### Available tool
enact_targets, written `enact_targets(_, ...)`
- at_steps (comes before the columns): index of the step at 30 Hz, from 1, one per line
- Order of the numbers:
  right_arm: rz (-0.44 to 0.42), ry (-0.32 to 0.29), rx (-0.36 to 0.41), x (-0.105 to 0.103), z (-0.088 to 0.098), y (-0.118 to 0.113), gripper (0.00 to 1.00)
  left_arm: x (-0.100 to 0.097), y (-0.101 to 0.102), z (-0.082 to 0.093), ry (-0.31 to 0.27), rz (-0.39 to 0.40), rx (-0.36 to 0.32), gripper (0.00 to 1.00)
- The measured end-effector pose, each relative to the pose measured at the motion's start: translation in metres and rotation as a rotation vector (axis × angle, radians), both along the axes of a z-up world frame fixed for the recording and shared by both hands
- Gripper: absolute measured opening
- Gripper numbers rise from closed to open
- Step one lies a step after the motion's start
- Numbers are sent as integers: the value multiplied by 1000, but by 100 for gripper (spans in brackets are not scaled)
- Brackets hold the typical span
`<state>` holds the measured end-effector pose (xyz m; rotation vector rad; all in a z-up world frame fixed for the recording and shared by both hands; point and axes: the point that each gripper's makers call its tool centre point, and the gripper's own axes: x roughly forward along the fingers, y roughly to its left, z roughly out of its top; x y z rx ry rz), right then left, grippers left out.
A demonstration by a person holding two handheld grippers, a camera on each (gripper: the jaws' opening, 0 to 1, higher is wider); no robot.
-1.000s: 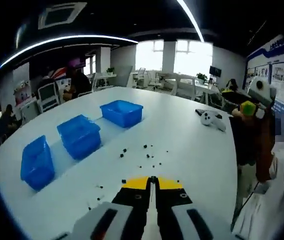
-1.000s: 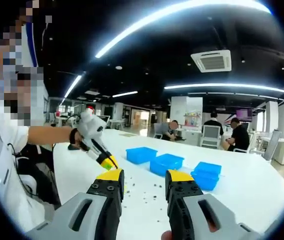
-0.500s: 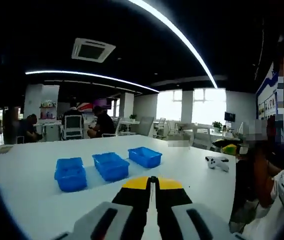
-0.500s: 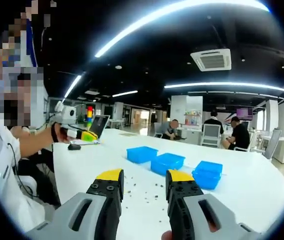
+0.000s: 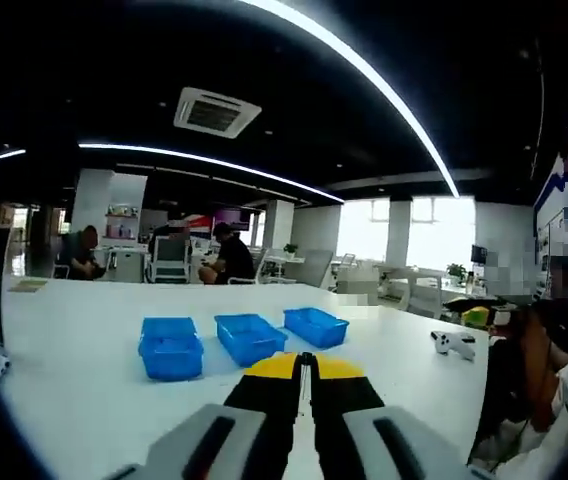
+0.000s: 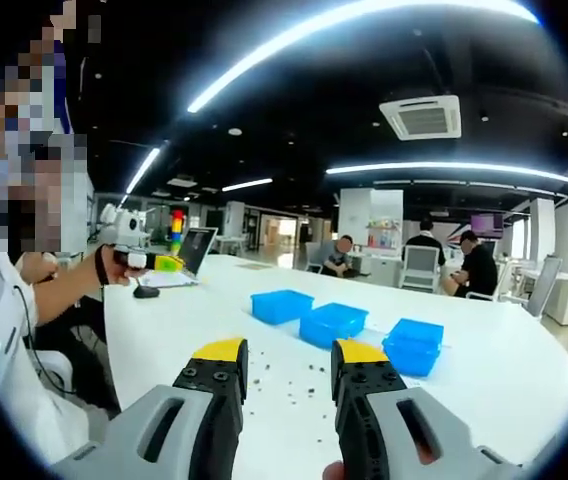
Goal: Pick up the resistors one by one and place each resistor into its matching bin, sorting the parts by color and model until every resistor is separated into the correct bin for its type
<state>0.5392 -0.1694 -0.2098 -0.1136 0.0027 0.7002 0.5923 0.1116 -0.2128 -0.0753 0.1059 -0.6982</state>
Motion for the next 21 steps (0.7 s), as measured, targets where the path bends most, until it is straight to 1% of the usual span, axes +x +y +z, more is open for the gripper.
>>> enact_targets(2,0,2,1,0,-1,0,35,19,5,-1,-11,50,40,7)
enact_targets(4,0,1,0,0,-1,-1,35,36,4,0,6,51,16,7)
enact_targets(6,-1,-1,1,-1,0,-2,35,55,5,1,23,73,6,7)
enact_targets(11,-8,-5,5,-1,0,-5,35,110,8,0,57,129,33,7)
enact_targets(12,-9,-4,5,-1,0,-5,35,118,9,0,61,140,39,7)
enact_targets(13,-10,-4,6,-1,0,-6,35,135,12,-2,70,165,56,7)
enact_targets(14,-10,-3,6,-1,0,-6,35,147,14,-5,78,187,66,7)
enact_targets(16,-11,-5,6,-1,1,-7,35,164,15,-9,89,211,69,7)
enact_targets(17,-11,-6,7,-1,1,-7,35,177,19,-14,112,243,63,7)
enact_targets(19,-13,-8,8,-1,1,-8,35,189,19,-17,119,255,66,7)
enact_targets(20,-16,-7,9,-1,1,-9,35,195,21,-19,116,276,81,7)
enact_targets(21,-17,-6,9,-1,1,-9,35,212,26,-23,115,318,98,7)
